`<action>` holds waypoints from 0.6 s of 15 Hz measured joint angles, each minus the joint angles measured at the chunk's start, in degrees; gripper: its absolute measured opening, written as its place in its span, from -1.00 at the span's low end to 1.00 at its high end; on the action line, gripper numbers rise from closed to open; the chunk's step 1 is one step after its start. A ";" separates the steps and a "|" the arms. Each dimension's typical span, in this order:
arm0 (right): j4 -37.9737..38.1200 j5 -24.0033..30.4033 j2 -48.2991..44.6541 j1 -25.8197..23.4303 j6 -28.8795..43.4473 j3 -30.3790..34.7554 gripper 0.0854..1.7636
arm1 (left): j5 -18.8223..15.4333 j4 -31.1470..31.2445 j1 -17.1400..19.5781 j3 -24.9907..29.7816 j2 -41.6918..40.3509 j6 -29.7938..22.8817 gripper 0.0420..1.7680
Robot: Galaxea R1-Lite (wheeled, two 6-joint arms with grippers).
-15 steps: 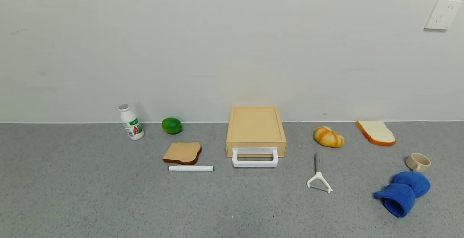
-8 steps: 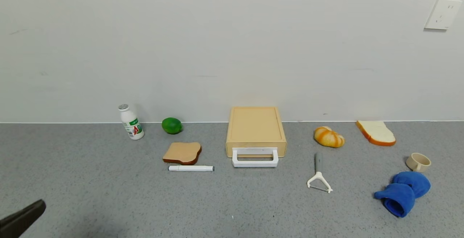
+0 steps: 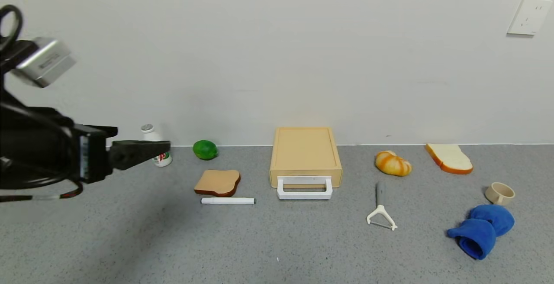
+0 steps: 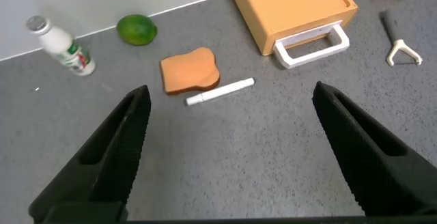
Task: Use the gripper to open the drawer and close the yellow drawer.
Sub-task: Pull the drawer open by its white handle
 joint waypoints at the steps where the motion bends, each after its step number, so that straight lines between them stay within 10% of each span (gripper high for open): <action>1: 0.00 0.00 0.00 0.00 -0.02 0.00 0.92 | -0.07 0.05 -1.27 -2.72 3.49 0.10 0.94; 9: 0.02 0.00 0.00 0.00 -0.05 0.00 0.92 | -0.29 0.41 -11.54 -18.27 25.11 0.95 0.94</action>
